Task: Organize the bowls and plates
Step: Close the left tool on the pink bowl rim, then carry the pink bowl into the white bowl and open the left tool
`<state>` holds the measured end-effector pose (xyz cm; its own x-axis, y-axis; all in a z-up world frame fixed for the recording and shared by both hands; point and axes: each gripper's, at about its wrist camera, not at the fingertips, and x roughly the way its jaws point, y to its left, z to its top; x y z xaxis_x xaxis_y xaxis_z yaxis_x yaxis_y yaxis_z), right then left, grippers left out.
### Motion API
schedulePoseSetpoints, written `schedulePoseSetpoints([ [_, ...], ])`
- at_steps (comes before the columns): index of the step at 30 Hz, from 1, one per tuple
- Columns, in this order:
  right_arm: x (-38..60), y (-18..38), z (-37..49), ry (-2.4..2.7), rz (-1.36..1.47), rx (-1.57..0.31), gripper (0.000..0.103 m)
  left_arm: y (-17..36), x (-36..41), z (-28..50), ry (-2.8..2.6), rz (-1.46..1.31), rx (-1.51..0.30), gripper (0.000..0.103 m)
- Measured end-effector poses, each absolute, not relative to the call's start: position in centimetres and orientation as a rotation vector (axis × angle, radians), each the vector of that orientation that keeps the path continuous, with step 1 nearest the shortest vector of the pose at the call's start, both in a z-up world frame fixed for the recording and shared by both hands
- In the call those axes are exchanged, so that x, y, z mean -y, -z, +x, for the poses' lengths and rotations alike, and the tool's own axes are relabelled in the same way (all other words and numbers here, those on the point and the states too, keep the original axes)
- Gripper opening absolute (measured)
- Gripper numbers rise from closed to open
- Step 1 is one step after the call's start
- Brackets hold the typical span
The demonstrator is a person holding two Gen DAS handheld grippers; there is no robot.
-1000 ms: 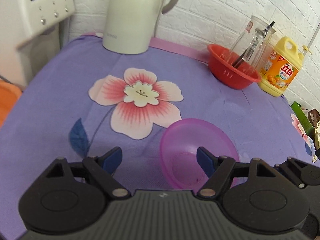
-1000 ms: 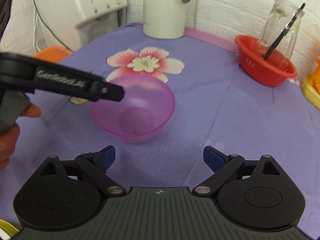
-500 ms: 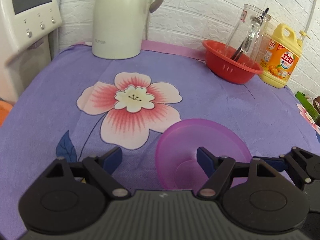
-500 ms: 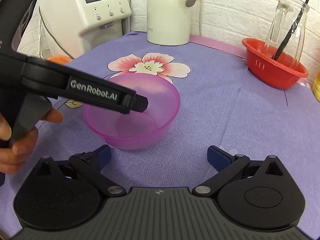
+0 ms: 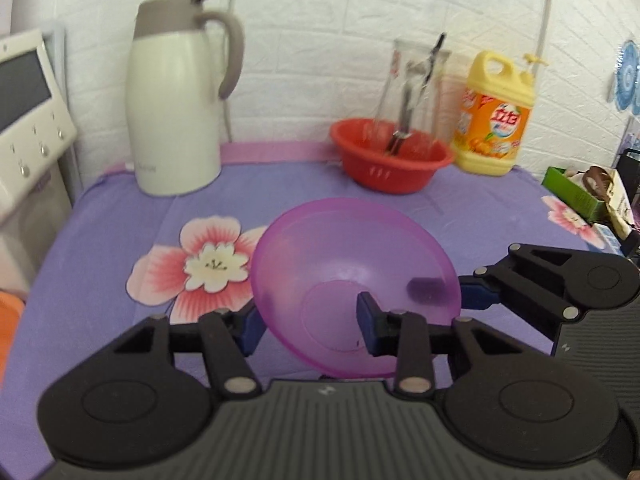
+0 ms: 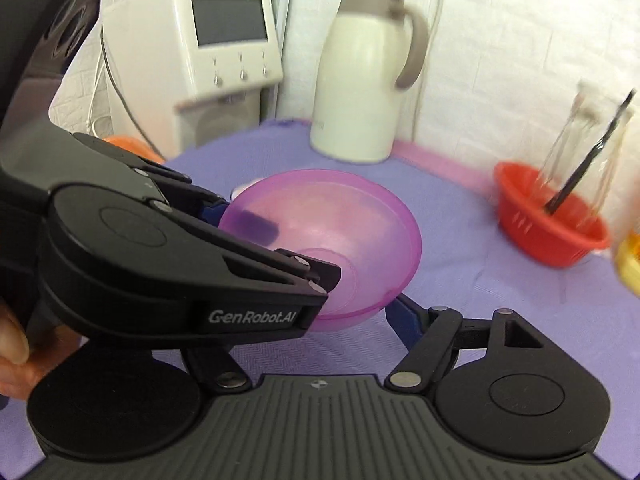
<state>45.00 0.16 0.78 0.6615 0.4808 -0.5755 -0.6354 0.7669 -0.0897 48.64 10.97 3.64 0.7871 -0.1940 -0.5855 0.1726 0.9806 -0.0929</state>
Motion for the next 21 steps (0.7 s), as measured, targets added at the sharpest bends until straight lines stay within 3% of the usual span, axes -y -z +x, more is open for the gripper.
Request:
schedulePoseSetpoints([
  [11,8.2,-6.1,33.0,-0.553,-0.295,-0.557,0.103,-8.7,-0.4,36.5,0.296,0.014,-0.603,0.036],
  [21,19.5,-4.2,21.5,-0.442,-0.184,-0.738,0.103,-5.8,10.4,24.7,0.531,0.024,-0.664,0.041],
])
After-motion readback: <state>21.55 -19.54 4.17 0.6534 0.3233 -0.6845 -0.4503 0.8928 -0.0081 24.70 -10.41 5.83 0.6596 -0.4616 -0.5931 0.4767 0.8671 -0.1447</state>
